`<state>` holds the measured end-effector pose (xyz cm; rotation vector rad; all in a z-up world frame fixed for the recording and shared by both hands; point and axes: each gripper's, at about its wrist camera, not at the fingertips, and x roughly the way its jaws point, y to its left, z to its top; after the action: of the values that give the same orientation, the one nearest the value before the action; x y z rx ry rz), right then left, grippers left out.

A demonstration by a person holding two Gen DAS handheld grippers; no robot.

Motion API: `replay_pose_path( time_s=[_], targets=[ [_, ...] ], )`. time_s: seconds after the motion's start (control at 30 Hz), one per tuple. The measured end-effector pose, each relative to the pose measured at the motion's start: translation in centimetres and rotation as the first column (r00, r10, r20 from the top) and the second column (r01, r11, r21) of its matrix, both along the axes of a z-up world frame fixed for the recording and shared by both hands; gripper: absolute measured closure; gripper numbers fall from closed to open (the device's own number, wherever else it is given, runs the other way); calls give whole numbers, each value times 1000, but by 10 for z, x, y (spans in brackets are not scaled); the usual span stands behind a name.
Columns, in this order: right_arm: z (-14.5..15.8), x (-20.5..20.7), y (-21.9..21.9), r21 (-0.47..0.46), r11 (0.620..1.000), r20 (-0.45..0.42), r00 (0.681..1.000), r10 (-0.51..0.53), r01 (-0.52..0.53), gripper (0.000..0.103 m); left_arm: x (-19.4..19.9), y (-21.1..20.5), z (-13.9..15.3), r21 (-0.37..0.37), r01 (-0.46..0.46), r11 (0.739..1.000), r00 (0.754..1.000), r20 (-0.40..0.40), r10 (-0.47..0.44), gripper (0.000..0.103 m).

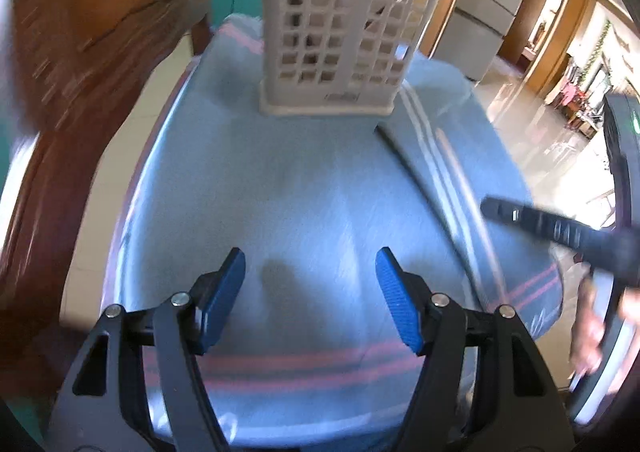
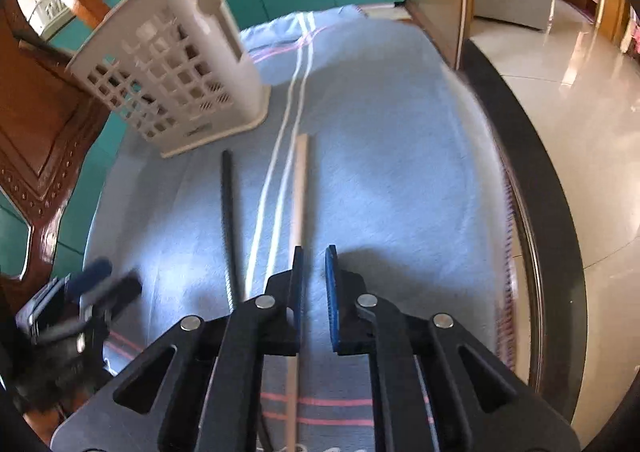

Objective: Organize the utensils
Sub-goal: 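Close the left tool on the black chopstick while the right tool holds the light chopstick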

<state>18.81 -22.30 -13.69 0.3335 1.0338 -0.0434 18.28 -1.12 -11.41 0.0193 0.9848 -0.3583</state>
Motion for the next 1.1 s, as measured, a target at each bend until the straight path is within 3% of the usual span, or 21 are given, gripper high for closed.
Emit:
replay_pose_path(
  time_s=[0.2, 0.3, 0.4, 0.43, 0.5, 0.63, 0.8, 0.9, 1.07, 1.1],
  targets=[
    [9, -3, -16, -12, 999, 16, 999, -50, 51, 80, 53, -48, -3, -72, 23, 997, 995, -92, -29, 35],
    [1, -6, -28, 4, 998, 4, 998, -64, 64, 78, 64, -81, -13, 3, 71, 997, 993, -92, -70, 37],
    [1, -6, -28, 9, 998, 3, 998, -60, 60, 78, 59, -100, -17, 124, 127, 984, 992, -18, -126, 57],
    [1, -4, -27, 9, 999, 8, 999, -50, 50, 78, 57, -100, -17, 128, 153, 980, 988, -10, -153, 65],
    [5, 0, -26, 6, 1000, 15, 999, -28, 28, 78, 55, -93, -16, 105, 193, 976, 981, -16, -192, 80],
    [12, 22, -9, -30, 998, 30, 998, 53, -52, 77, 53, -71, -15, 33, 251, 967, 967, -54, -249, 88],
    [0, 52, 19, -126, 983, -31, 991, 129, -132, 74, 52, -55, -12, 45, 227, 973, 973, -65, -223, 89],
    [-3, 61, 30, -226, 964, -52, 990, 129, -137, 73, 61, -53, -15, 60, 171, 983, 982, -90, -166, 74],
    [-4, 67, 29, -247, 958, -55, 989, 137, -147, 74, 81, -64, -16, 95, 54, 994, 988, -147, -40, 73],
    [-4, 67, 27, -244, 958, -52, 989, 140, -149, 81, 84, -67, -16, 109, 39, 993, 988, -151, -22, 74]
  ],
)
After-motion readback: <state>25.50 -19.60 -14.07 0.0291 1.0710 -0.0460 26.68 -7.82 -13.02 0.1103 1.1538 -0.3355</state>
